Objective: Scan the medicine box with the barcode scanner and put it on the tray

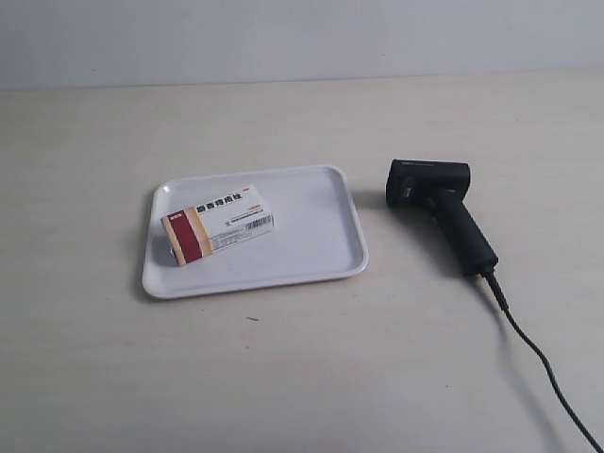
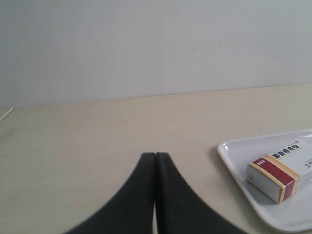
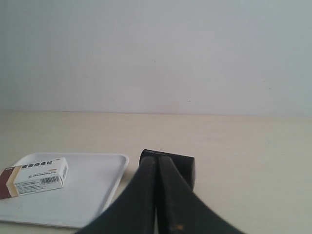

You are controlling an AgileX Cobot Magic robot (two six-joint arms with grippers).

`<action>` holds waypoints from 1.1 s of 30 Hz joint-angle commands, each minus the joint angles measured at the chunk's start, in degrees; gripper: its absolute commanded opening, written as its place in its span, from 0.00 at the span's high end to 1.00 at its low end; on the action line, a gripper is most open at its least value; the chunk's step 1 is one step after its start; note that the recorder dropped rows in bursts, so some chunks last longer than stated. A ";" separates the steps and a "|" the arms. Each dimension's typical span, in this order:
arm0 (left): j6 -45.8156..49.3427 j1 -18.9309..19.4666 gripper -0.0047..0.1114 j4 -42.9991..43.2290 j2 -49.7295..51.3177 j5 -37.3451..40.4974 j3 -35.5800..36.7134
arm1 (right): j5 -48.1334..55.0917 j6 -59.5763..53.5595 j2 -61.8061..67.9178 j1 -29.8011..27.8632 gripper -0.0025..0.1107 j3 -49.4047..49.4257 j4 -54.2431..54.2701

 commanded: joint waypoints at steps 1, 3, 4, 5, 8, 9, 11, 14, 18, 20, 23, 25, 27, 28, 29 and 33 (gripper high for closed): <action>0.15 0.12 0.96 -0.29 -0.33 -0.20 0.15 | -0.75 -0.13 -0.40 -0.05 0.98 0.27 1.21; 0.15 0.12 0.96 -0.29 -0.33 -0.20 0.15 | -0.75 -0.13 -0.40 -0.05 0.98 0.27 1.27; 0.15 0.12 0.96 -0.29 -0.33 -0.20 0.15 | -0.75 -0.13 -0.40 -0.05 0.98 0.27 1.27; 0.15 0.12 0.96 -0.29 -0.33 -0.20 0.15 | -0.75 -0.13 -0.40 -0.05 0.98 0.27 1.27; 0.15 0.12 0.96 -0.29 -0.33 -0.20 0.15 | -0.75 -0.13 -0.62 -0.53 0.98 0.27 1.22; 0.15 0.12 0.96 -0.29 -0.33 -0.20 0.15 | -0.75 -0.13 -0.67 -1.73 0.98 0.27 1.22; 0.15 0.12 0.96 -0.29 -0.33 -0.20 0.15 | -0.75 -0.13 -1.06 -6.05 0.98 0.27 1.22; 0.15 0.12 0.96 -0.29 -0.33 -0.20 0.15 | -0.75 -0.02 -1.06 -13.11 0.98 0.27 1.22; 0.15 0.12 0.96 -0.29 -0.33 -0.20 0.15 | -0.75 -0.02 -1.06 -19.06 0.98 0.27 1.22; 0.15 0.12 0.96 -0.29 -0.33 -0.20 0.15 | -0.29 -0.16 -1.06 -20.77 0.98 0.27 1.22; 0.15 0.12 0.96 -0.29 -0.33 -0.20 0.15 | 0.12 -0.62 -1.06 -21.89 0.98 0.27 1.22; 0.15 0.12 0.96 -0.29 -0.33 -0.20 0.15 | 0.12 -0.62 -1.06 -21.89 0.98 0.27 1.22; 0.15 0.12 0.96 -0.29 -0.33 -0.20 0.15 | 0.22 -0.62 -1.06 -21.89 0.98 0.27 1.22; 0.15 0.12 0.96 -0.29 -0.33 -0.20 0.15 | 0.22 -0.62 -1.06 -21.89 0.98 0.27 1.22; 0.15 0.12 0.96 -0.29 -0.33 -0.20 0.15 | 0.22 -0.62 -1.06 -21.89 0.98 0.27 1.22; 0.15 0.12 0.96 -0.29 -0.33 -0.20 0.15 | 0.22 -0.62 -1.06 -21.89 0.98 0.27 1.22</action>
